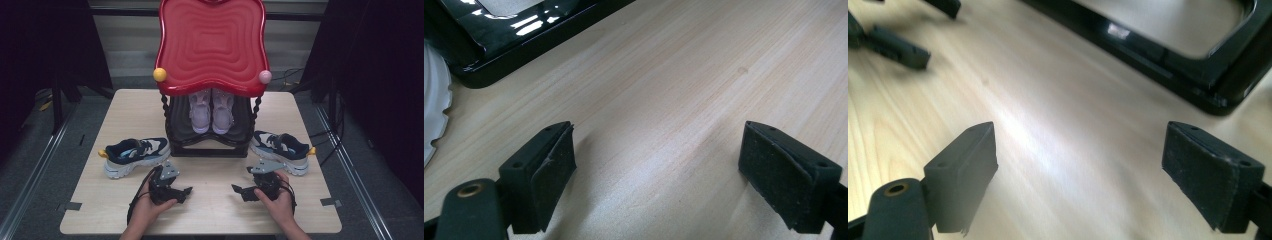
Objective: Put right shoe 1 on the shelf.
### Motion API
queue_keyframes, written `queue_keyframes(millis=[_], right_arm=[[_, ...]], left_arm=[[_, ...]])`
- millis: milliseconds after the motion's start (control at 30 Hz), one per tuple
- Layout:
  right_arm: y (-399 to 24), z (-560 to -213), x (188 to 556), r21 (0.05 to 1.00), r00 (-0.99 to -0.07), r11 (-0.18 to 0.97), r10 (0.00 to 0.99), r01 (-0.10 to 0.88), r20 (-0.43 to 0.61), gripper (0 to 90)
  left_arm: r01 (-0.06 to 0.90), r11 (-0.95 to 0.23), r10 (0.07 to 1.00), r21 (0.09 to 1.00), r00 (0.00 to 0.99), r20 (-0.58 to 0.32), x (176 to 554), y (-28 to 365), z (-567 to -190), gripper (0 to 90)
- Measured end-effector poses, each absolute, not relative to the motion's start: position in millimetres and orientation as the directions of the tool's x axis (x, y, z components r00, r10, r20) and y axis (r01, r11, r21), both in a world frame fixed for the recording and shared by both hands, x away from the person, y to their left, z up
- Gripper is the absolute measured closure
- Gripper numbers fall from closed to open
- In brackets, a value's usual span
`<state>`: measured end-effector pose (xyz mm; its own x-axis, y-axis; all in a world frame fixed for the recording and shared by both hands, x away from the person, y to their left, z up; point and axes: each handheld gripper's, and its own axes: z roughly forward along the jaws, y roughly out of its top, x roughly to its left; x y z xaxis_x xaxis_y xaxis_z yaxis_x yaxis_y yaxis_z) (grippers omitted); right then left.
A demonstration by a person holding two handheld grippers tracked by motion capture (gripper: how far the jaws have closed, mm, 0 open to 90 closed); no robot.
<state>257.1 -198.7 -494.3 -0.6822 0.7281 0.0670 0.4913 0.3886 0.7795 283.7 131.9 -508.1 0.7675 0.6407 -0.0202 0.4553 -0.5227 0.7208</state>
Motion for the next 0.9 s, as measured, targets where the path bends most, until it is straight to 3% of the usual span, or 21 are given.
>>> queue_keyframes(millis=[900], right_arm=[[-210.8, -510.3, 245.0, 0.725, -0.714, 0.479, 0.7, 0.495, 0.024, 13.4]], left_arm=[[0.458, -0.519, 0.641, 0.722, 0.767, -0.026, 283.6, 131.9, -508.4, 14.4]])
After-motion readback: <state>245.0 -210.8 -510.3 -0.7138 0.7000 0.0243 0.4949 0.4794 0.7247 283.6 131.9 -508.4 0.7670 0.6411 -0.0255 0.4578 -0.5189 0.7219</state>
